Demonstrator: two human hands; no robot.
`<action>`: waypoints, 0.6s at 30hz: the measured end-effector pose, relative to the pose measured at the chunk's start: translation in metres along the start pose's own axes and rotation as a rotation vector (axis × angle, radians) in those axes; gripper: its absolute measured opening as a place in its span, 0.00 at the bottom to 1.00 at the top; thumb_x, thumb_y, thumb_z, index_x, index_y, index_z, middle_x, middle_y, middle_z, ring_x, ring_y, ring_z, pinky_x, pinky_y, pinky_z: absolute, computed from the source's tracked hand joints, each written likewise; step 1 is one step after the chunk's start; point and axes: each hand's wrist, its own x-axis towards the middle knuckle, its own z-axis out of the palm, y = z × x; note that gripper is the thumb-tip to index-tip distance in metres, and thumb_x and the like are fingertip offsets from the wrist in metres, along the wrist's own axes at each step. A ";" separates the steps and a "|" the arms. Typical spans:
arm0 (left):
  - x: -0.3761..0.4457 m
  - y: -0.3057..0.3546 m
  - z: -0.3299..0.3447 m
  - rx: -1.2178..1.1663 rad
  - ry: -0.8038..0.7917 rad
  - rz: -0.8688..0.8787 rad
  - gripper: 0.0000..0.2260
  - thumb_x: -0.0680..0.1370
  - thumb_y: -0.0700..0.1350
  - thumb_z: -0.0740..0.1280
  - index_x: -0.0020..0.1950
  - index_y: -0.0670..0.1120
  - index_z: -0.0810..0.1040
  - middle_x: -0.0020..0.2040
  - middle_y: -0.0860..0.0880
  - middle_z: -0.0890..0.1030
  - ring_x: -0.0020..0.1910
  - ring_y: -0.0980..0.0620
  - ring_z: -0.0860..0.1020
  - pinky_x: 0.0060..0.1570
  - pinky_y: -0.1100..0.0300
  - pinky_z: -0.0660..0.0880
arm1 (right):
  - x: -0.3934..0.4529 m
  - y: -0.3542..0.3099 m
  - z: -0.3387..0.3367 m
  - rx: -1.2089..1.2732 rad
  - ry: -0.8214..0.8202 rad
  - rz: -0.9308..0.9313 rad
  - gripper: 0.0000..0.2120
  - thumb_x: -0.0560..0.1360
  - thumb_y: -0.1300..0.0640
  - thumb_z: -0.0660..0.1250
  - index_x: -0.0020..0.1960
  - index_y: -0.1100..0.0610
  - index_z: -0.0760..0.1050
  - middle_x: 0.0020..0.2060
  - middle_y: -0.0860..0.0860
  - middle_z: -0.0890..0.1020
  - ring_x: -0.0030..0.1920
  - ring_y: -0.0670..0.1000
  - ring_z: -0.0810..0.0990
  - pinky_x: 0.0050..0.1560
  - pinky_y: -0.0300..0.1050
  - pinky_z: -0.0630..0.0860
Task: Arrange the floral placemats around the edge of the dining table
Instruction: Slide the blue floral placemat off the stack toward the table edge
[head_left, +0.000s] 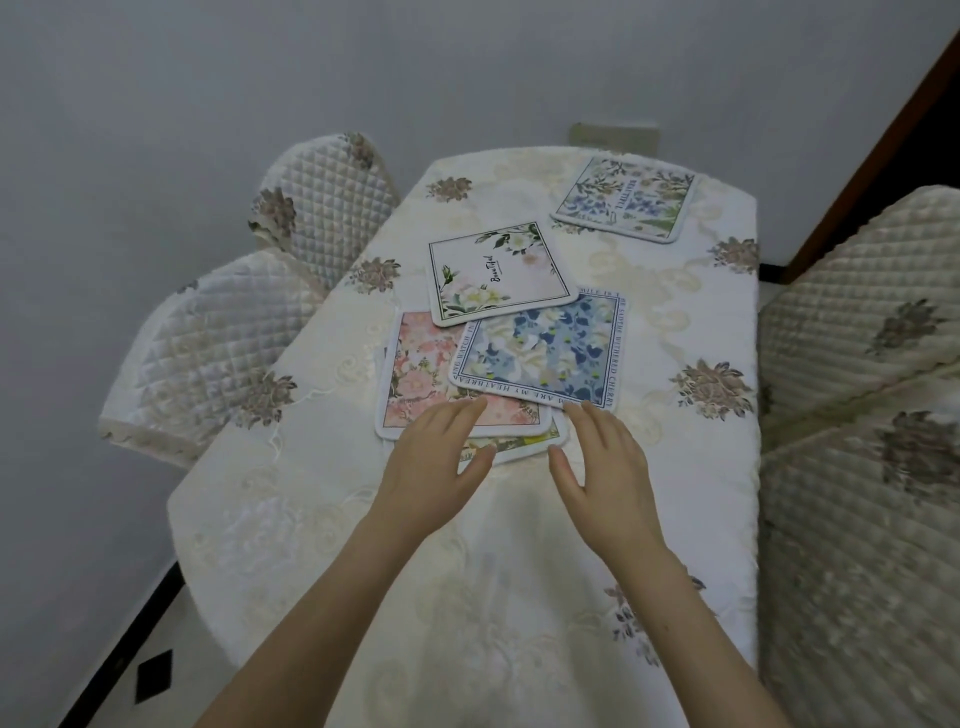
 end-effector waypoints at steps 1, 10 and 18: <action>0.005 -0.006 0.001 -0.012 -0.006 0.003 0.23 0.78 0.53 0.61 0.72 0.50 0.65 0.68 0.50 0.72 0.67 0.51 0.67 0.65 0.53 0.66 | 0.005 -0.002 0.004 0.000 0.003 0.003 0.24 0.78 0.47 0.58 0.73 0.50 0.62 0.71 0.51 0.68 0.73 0.54 0.63 0.72 0.53 0.60; 0.077 -0.073 0.023 -0.085 -0.089 0.075 0.22 0.78 0.53 0.59 0.72 0.51 0.64 0.68 0.51 0.72 0.66 0.52 0.67 0.64 0.55 0.64 | 0.071 -0.005 0.045 -0.066 0.017 0.063 0.23 0.79 0.49 0.59 0.73 0.52 0.63 0.71 0.54 0.68 0.72 0.55 0.65 0.70 0.55 0.63; 0.162 -0.129 0.071 -0.135 -0.192 -0.080 0.24 0.78 0.53 0.60 0.72 0.47 0.63 0.69 0.46 0.69 0.67 0.47 0.66 0.63 0.52 0.66 | 0.152 0.037 0.081 -0.116 0.007 0.254 0.22 0.79 0.51 0.58 0.72 0.56 0.64 0.70 0.56 0.69 0.69 0.57 0.67 0.67 0.55 0.68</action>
